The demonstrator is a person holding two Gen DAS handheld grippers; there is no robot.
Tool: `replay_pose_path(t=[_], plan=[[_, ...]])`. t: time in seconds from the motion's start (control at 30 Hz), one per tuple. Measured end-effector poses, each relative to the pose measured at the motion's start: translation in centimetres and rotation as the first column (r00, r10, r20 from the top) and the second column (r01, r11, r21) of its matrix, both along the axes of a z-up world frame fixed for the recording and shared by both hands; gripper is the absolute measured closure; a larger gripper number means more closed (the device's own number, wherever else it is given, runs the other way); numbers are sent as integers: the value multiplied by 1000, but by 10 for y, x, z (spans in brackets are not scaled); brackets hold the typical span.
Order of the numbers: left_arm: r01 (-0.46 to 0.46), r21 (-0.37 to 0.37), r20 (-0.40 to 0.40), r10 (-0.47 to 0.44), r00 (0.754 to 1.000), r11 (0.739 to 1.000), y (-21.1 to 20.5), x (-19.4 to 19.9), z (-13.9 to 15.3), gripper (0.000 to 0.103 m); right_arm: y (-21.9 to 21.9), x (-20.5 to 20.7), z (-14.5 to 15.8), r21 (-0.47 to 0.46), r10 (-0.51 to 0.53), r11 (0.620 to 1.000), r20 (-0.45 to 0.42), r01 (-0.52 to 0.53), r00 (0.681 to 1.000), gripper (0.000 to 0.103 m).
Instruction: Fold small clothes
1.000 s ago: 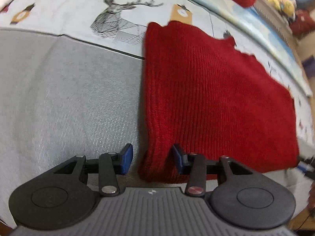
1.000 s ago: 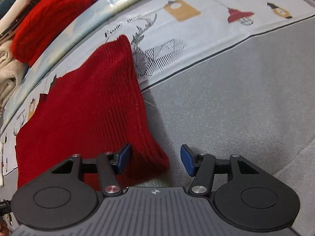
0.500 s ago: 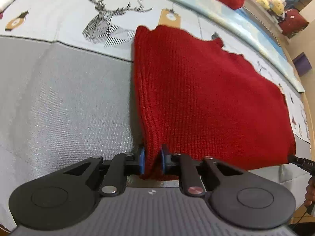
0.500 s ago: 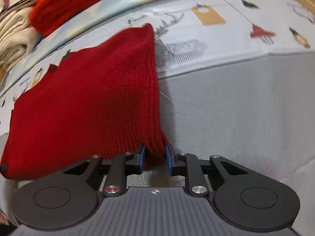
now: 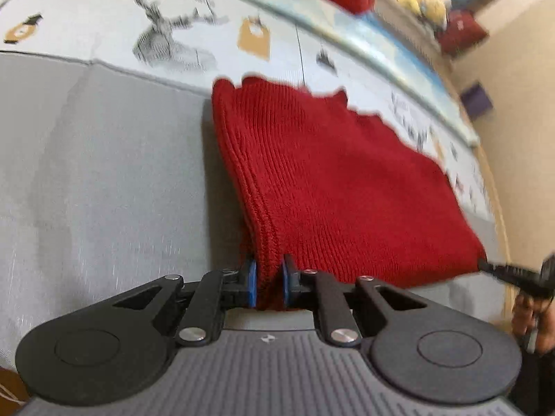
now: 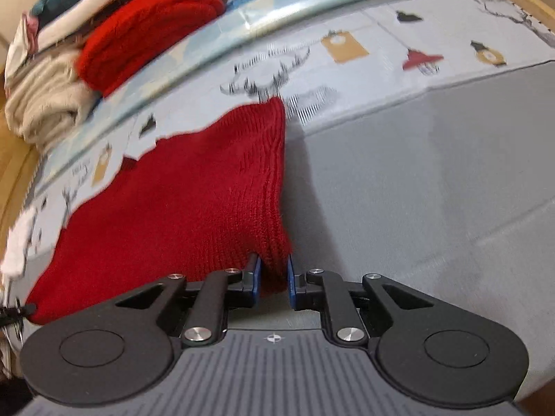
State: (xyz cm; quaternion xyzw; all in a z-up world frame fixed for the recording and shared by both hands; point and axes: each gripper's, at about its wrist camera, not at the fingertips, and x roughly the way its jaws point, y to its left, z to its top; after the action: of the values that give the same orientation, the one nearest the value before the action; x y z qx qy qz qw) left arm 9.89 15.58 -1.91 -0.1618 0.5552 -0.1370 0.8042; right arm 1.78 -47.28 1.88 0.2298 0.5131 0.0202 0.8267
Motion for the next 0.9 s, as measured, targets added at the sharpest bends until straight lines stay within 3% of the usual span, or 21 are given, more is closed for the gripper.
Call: replay_pose_path(t=[0.13, 0.2, 0.27, 0.33, 0.43, 0.5, 0.6, 0.73, 0.8, 0.9], plan=[[19, 92, -74, -12, 997, 996, -5, 7, -18, 85, 10, 1, -20, -48, 87, 994, -121, -94, 989, 86], [-2, 80, -59, 6, 998, 997, -2, 9, -16, 85, 12, 1, -20, -95, 79, 991, -133, -92, 988, 86], [-34, 52, -15, 35, 999, 998, 0, 12, -9, 80, 11, 2, -13, -116, 67, 990, -95, -78, 993, 85], [-51, 47, 33, 50, 998, 998, -1, 14, -1, 78, 13, 1, 1, -171, 60, 983, -5, -60, 998, 84], [-14, 13, 78, 13, 997, 1000, -12, 16, 6, 78, 11, 0, 12, -157, 44, 987, 97, -28, 994, 81], [41, 26, 89, -43, 995, 999, -25, 17, 7, 78, 12, 5, 11, -137, 69, 989, 118, -53, 991, 81], [107, 82, 62, -113, 992, 991, -38, 15, -1, 78, 27, 12, -4, -187, 153, 972, 52, -141, 987, 77], [144, 228, -81, -128, 988, 963, -50, 22, -31, 80, 39, 23, -41, -257, 200, 936, -172, -240, 965, 65], [137, 235, -70, -124, 990, 962, -51, 22, -29, 80, 42, 28, -42, -267, 191, 935, -180, -234, 965, 62], [86, 216, 8, -90, 996, 973, -48, 23, -15, 79, 43, 27, -38, -262, 182, 939, -163, -220, 970, 62]])
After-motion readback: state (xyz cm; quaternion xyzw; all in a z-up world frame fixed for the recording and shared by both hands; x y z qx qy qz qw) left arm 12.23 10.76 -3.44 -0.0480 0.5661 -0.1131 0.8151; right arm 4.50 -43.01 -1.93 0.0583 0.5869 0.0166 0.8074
